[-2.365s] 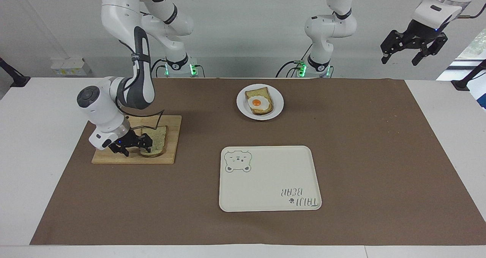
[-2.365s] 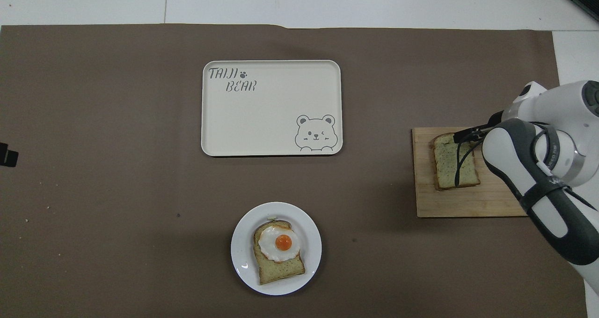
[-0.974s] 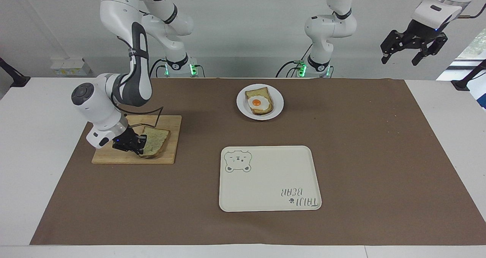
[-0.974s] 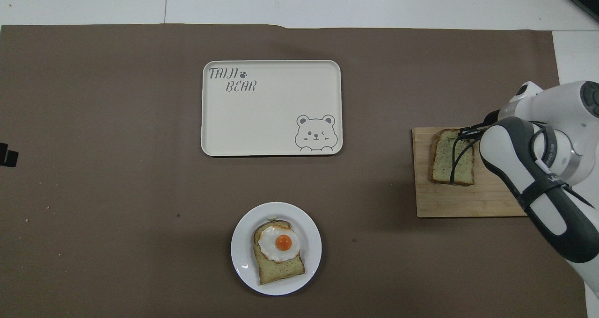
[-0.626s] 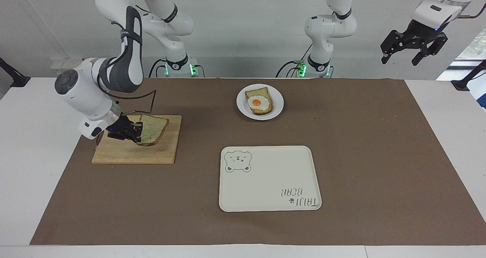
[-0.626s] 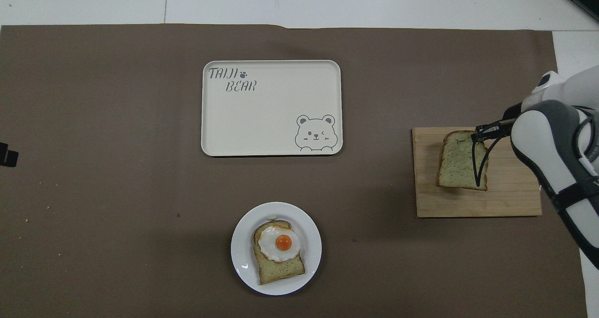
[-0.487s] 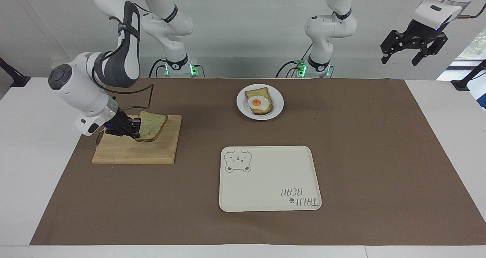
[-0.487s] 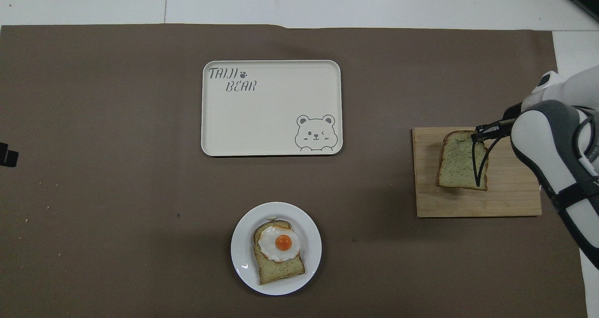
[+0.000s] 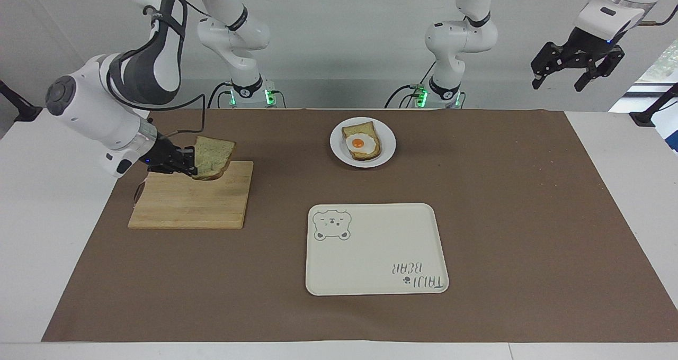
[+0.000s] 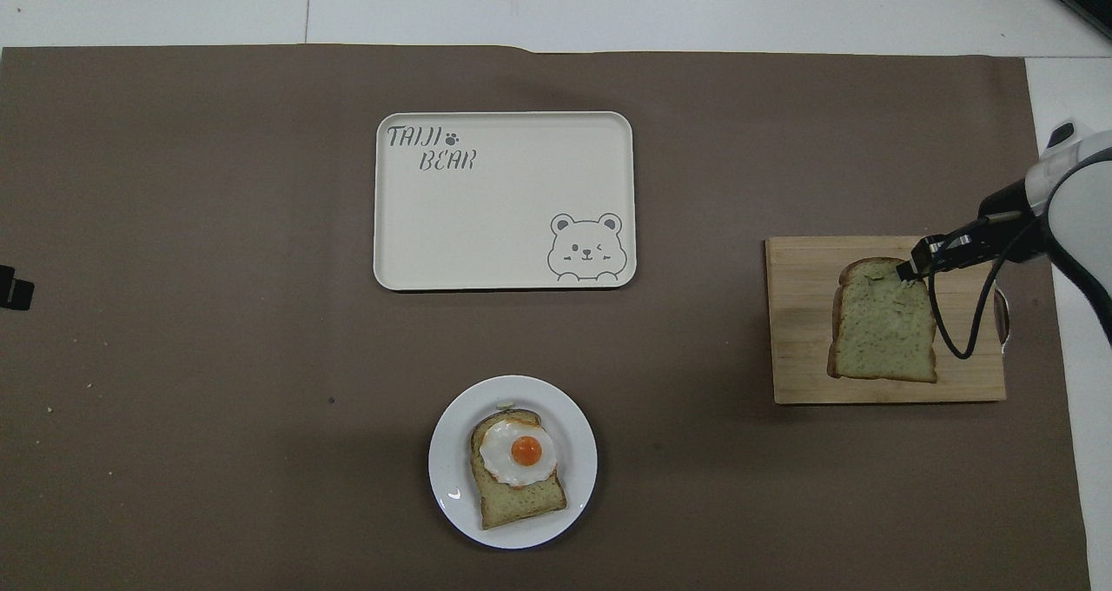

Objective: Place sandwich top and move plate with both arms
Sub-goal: 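Lift the bread slice with the right gripper and carry it toward the plate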

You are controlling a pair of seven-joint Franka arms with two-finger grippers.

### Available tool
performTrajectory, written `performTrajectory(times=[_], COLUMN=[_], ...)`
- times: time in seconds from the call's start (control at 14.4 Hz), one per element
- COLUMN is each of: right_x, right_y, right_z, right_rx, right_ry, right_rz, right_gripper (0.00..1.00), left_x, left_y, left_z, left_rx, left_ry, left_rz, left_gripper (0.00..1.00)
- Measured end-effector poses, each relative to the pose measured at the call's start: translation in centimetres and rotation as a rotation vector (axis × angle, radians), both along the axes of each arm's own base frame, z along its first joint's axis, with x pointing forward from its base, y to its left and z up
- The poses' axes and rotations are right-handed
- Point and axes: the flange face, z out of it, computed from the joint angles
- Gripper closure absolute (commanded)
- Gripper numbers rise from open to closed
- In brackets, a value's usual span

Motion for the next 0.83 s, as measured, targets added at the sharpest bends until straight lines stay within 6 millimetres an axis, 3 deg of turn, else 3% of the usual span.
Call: performTrajectory(times=[0.42,0.63,0.83], right_x=[-1.1,-1.1,-1.3], right_y=[1.6,5.5,10.5], right_z=[0.5,0.5,0.5], right_rx=[0.067,0.080,0.072], right_ry=[0.056,0.074,0.093], right_rz=[0.067,0.139,0.197], right_gripper=[1.00,1.00,1.00], left_x=[0.0,0.0,0.0], left_y=[0.0,0.0,0.0], left_z=[0.0,0.0,0.0], left_rx=[0.000,0.000,0.000], left_ry=[0.000,0.000,0.000], left_rz=[0.000,0.000,0.000], left_gripper=[0.00,0.00,0.00])
